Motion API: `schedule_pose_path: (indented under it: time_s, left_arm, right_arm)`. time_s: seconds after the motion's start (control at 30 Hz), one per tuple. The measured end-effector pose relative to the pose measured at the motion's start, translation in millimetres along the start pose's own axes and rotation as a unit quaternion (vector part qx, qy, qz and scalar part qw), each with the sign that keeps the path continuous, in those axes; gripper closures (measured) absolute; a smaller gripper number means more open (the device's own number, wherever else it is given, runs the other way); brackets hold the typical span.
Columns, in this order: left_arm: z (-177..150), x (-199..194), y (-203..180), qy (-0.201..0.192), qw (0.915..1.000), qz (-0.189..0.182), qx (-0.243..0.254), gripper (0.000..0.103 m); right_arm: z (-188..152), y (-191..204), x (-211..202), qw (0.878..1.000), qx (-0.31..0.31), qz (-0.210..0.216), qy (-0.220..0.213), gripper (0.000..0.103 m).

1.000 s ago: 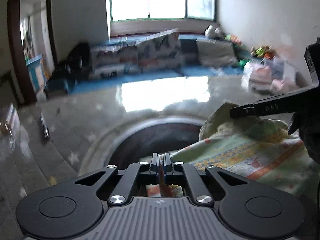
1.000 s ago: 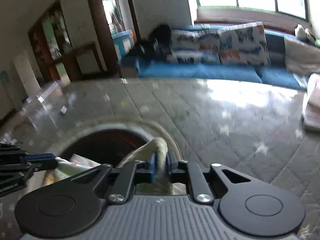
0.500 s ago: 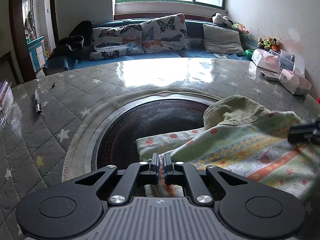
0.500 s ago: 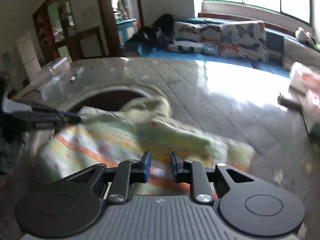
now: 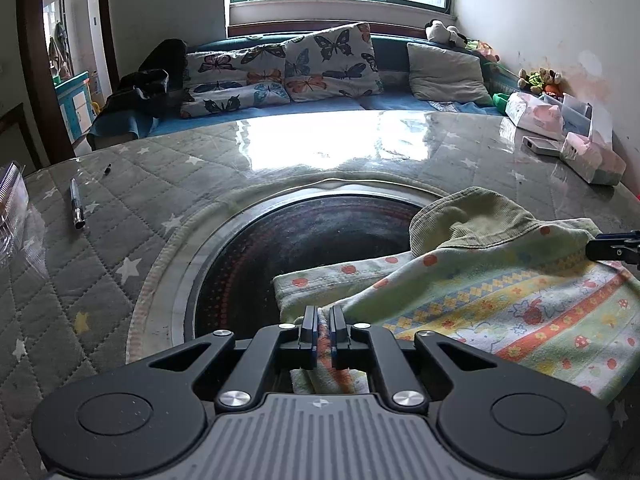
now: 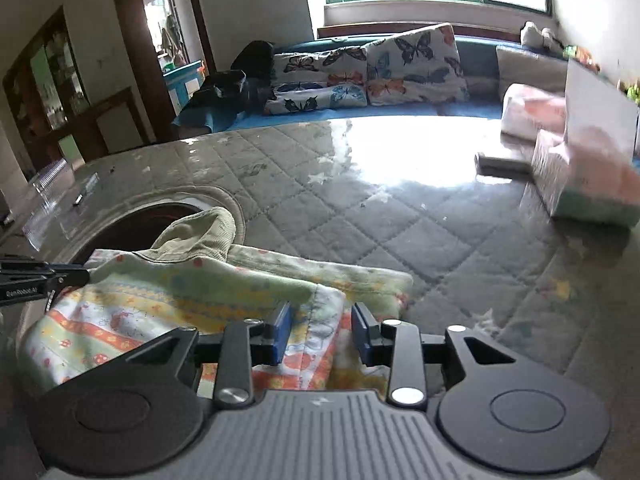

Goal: Fold clothes
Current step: 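Release the folded end with both grippers and smooth the bundle flat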

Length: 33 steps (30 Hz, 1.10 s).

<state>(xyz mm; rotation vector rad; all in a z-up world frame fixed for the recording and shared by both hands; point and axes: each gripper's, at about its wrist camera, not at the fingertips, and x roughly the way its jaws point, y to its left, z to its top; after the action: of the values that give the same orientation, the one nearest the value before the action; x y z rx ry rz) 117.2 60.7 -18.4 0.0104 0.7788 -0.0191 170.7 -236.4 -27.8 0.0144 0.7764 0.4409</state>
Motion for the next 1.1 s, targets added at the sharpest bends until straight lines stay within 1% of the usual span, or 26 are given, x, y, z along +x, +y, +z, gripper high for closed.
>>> schedule_pose_path:
  time_s: [0.03,0.07,0.2,0.27,0.33,0.43,0.5,0.57,0.67,0.77,0.87,0.93,1.03,1.1]
  left_arm:
    - [0,0,0,0.000,1.0000,0.000,0.001,0.095]
    - [0,0,0,0.001,1.0000,0.001,0.001,0.095]
    - [0,1,-1,0.002,1.0000,0.005,0.004,0.095]
    - [0,0,-1,0.002,1.0000,0.005,0.004,0.095]
    - [0,0,-1,0.003,1.0000,0.004,0.004,0.094]
    - [1,-3,0,0.002,1.0000,0.004,0.006,0.092]
    - [3,-7,0,-0.002,1.0000,0.005,0.006,0.091]
    - [6,-11,-1,-0.008,0.9999,0.005,0.004,0.089]
    - [13,-18,0,-0.020,0.9998,-0.001,-0.005,0.086]
    - [19,-22,-8,-0.023,0.9995,-0.020,-0.004,0.084]
    - [25,-22,-20,-0.022,0.9988,-0.044,0.001,0.084]
    - [29,-17,-31,-0.015,0.9978,-0.064,0.005,0.085]
    - [34,-5,-48,-0.007,0.9958,-0.090,0.011,0.085]
    - [36,5,-58,0.003,0.9953,-0.096,0.012,0.085]
  right_arm:
    - [0,2,0,1.000,-0.002,0.002,-0.001,0.089]
    - [0,4,0,1.000,-0.006,0.002,-0.004,0.093]
    - [8,10,-2,0.999,-0.016,-0.007,-0.032,0.096]
    - [7,4,6,1.000,-0.003,-0.016,-0.021,0.096]
    - [4,-3,10,1.000,0.010,-0.021,-0.017,0.088]
    - [4,-10,4,0.999,0.031,-0.022,-0.025,0.080]
    - [7,-8,-5,0.999,0.031,-0.022,-0.034,0.079]
    - [9,2,-13,0.999,0.012,-0.017,-0.041,0.079]
    - [12,17,-16,0.999,-0.008,0.005,-0.043,0.079]
    - [16,36,-7,0.998,-0.026,0.040,-0.031,0.079]
    - [17,53,9,0.997,-0.041,0.058,-0.016,0.079]
    - [17,60,21,0.997,-0.046,0.061,-0.006,0.079]
    - [18,62,38,0.998,-0.042,0.054,0.004,0.080]
    - [20,63,43,0.998,-0.039,0.054,0.004,0.080]
